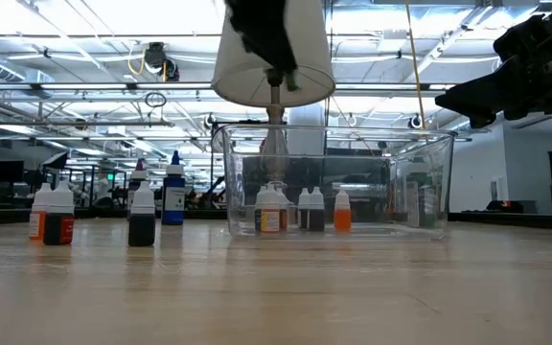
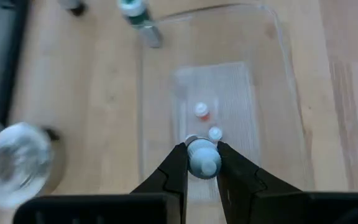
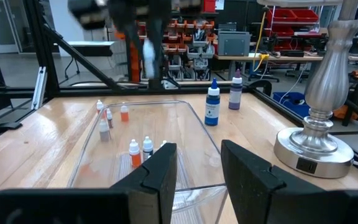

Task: Pick & Place food coloring
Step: Put the small green food coloring bottle into the transparent bin, then put the small purple food coloring bottle into the transparent bin

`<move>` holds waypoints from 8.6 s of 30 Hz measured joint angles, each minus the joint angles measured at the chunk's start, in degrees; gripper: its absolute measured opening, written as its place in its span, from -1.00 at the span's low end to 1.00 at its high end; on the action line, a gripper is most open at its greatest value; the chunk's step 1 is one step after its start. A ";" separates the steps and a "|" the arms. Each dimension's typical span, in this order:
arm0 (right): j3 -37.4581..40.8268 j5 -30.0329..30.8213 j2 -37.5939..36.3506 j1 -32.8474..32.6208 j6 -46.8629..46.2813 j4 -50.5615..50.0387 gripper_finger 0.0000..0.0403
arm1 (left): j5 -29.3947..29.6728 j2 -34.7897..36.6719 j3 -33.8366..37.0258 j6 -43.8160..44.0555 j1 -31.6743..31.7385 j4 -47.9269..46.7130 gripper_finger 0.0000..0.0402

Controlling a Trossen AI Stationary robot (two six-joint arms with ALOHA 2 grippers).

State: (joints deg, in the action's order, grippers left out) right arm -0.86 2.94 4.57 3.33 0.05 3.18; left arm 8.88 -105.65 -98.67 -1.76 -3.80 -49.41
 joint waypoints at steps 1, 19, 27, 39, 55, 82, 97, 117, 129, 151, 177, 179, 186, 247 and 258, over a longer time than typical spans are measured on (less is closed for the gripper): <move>0.02 -0.02 -0.01 -0.02 0.01 -0.02 -0.43 | -0.90 -2.22 -1.88 -0.96 0.18 -0.93 -0.70; 0.00 0.00 0.01 -0.02 0.01 -0.03 -0.43 | -6.36 -16.35 -4.62 -2.31 0.08 -1.48 -0.70; 0.00 0.00 -0.01 -0.02 0.01 0.00 -0.43 | -7.16 -18.92 -4.55 -2.40 0.46 -1.26 -0.70; 0.00 -0.01 0.01 -0.01 0.00 -0.04 -0.43 | -10.54 -19.01 -0.29 -1.95 0.41 4.92 -0.70; 0.00 0.00 0.00 -0.01 0.01 -0.02 -0.43 | -12.84 -19.01 1.46 0.63 0.60 6.30 -0.15; 0.02 0.00 0.00 -0.01 0.01 -0.03 -0.43 | -8.38 -12.41 -2.37 3.31 0.47 -1.04 -0.10; 0.00 0.00 0.12 0.00 0.01 0.02 -0.43 | -5.80 0.03 11.68 26.99 -7.58 -13.29 -0.15; 0.00 -0.01 0.12 0.00 0.01 -0.02 -0.43 | -5.81 0.46 28.50 31.32 -16.74 7.77 -0.26; 0.00 0.00 0.12 0.00 0.01 0.00 -0.43 | -5.86 -0.15 30.25 31.89 -15.77 9.14 -0.37; 0.00 0.00 0.10 -0.02 0.01 -0.02 -0.43 | -4.79 -0.13 25.32 26.62 -13.81 2.46 -0.71; 0.00 0.00 0.10 0.00 0.01 -0.02 -0.43 | -7.41 -0.15 2.05 -5.28 -0.72 1.76 -0.71; 0.00 0.00 0.10 -0.02 0.01 0.00 -0.43 | -7.41 -0.15 2.95 -5.26 -0.66 1.61 -0.71; 0.01 0.00 0.10 -0.01 0.01 -0.02 -0.43 | -9.07 -0.15 8.38 -3.02 -0.34 5.15 -0.71; 0.00 0.00 0.12 -0.01 0.01 -0.01 -0.43 | -5.66 -0.37 13.41 22.38 -1.25 8.64 -0.71; 0.01 -0.01 0.10 0.00 0.01 -0.01 -0.43 | -4.02 -0.17 8.34 14.85 0.63 8.29 -0.71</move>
State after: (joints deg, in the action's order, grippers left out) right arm -0.85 2.93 4.67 3.33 0.05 3.17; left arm 4.87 -105.82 -90.32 13.09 -3.17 -41.12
